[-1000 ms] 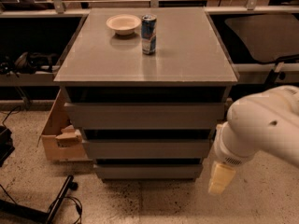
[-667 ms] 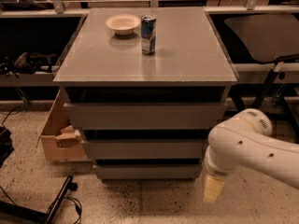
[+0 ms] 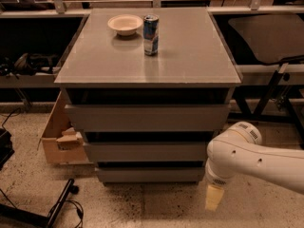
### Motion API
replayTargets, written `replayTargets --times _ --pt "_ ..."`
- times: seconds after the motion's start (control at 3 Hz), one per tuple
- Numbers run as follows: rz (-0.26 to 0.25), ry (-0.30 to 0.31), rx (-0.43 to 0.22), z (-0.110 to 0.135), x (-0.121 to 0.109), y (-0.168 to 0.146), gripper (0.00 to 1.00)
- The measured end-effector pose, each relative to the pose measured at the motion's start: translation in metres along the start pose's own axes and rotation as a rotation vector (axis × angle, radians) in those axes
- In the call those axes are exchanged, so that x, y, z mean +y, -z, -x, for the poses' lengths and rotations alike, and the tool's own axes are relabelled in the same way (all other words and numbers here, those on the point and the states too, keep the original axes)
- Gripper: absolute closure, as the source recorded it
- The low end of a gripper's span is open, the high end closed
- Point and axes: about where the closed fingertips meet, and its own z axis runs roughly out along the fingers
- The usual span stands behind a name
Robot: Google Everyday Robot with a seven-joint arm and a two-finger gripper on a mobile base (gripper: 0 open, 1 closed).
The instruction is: Open middle drawer
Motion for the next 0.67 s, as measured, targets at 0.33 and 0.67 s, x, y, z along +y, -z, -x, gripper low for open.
replayTargets --times 0.33,0.67 --pt "-0.013 0.034 -0.019 0.019 -0.012 -0.029 0.00" --pt "-0.026 0.070 -0.036 0.044 -0.033 -0.068 0.00"
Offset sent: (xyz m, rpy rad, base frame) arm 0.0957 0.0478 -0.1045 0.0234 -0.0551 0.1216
